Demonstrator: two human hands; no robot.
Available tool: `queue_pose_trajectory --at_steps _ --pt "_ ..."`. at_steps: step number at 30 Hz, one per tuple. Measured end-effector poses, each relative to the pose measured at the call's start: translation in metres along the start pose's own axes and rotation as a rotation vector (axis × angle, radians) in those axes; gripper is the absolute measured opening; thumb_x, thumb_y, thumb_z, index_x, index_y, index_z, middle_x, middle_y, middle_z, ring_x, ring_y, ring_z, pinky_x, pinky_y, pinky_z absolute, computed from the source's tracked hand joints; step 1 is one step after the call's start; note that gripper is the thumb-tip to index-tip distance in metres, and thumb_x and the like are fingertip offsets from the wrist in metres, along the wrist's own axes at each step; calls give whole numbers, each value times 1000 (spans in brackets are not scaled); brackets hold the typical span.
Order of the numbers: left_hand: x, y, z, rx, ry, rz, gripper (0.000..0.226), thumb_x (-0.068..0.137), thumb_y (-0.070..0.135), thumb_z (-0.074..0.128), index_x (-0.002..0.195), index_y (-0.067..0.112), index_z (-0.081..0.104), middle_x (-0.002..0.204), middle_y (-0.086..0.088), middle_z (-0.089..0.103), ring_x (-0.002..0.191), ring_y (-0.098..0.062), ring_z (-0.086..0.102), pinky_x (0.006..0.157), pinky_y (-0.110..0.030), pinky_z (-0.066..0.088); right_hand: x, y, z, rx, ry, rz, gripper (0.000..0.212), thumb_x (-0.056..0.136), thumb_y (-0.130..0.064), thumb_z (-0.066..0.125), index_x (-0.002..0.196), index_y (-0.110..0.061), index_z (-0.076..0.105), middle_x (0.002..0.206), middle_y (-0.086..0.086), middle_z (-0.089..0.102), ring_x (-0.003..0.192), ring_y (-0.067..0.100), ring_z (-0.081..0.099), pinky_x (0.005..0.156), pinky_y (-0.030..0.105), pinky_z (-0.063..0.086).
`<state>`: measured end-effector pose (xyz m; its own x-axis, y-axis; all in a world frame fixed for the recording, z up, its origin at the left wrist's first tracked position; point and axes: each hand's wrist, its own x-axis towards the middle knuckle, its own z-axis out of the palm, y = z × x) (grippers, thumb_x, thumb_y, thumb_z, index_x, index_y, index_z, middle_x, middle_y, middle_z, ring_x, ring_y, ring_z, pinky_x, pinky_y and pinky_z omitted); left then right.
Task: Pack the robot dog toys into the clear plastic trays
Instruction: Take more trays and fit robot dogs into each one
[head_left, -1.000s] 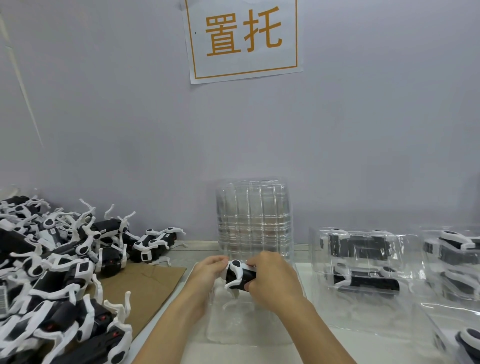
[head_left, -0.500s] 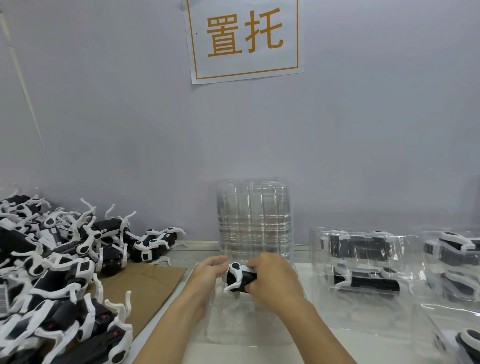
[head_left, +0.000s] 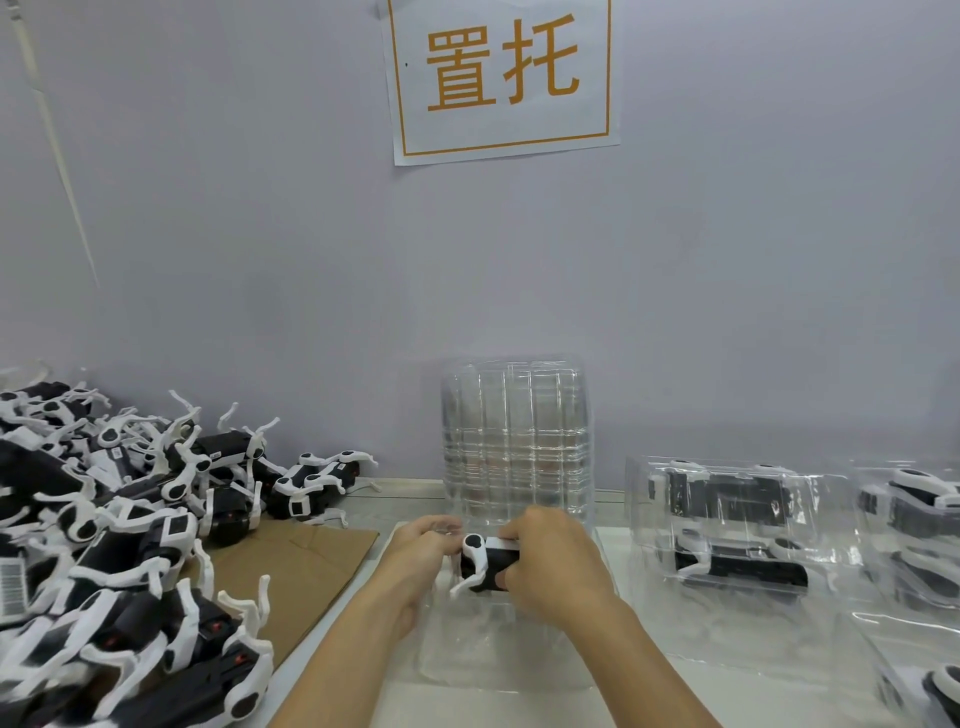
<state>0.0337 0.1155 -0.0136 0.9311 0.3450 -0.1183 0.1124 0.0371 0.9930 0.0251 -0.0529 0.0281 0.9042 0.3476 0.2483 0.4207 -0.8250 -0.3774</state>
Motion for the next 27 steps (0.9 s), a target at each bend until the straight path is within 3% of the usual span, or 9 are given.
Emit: queue_pose_trajectory --at_steps 2,4,6,16,21,25,27 --pt "0 2 0 15 -12 -21 26 83 -1 65 102 16 70 109 -9 71 104 -28 66 87 -42 55 0 0 0 1 -8 3 13 80 -11 66 71 -19 62 80 5 64 72 23 56 49 24 32" --pt "-3 4 1 32 -24 -40 31 80 -4 64 102 17 70 105 -9 72 88 -24 66 61 -28 51 1 0 2 -7 -22 8 6 80 -10 67 78 -15 69 84 5 68 77 24 63 55 26 41" --pt "-4 7 2 65 -13 -47 35 77 -6 64 102 17 70 103 -13 72 82 -23 64 54 -25 45 2 1 3 -8 -37 16 9 80 -9 67 83 -15 72 85 6 69 81 24 66 63 29 47" --pt "-15 9 1 166 -22 66 34 80 6 63 102 31 68 111 -8 66 101 -23 62 76 -32 46 2 0 2 58 -46 33 9 78 -8 66 80 -15 71 84 7 68 73 23 61 56 27 41" --pt "-23 21 -6 347 -128 295 16 90 17 66 82 31 69 92 8 69 86 -10 61 75 -26 43 2 2 1 80 -47 47 10 79 -10 67 82 -18 72 85 4 69 77 23 65 62 30 49" --pt "-28 24 -15 458 -261 298 8 91 31 69 84 31 73 84 17 70 75 7 59 69 -20 40 1 2 0 99 -58 48 11 81 -12 68 87 -20 74 85 2 69 80 22 67 62 29 50" --pt "-30 24 -18 469 -294 275 5 88 38 71 89 33 72 86 14 69 74 3 58 65 -21 38 1 3 -1 105 -62 43 11 81 -13 68 88 -20 75 86 2 70 80 22 67 60 26 47"
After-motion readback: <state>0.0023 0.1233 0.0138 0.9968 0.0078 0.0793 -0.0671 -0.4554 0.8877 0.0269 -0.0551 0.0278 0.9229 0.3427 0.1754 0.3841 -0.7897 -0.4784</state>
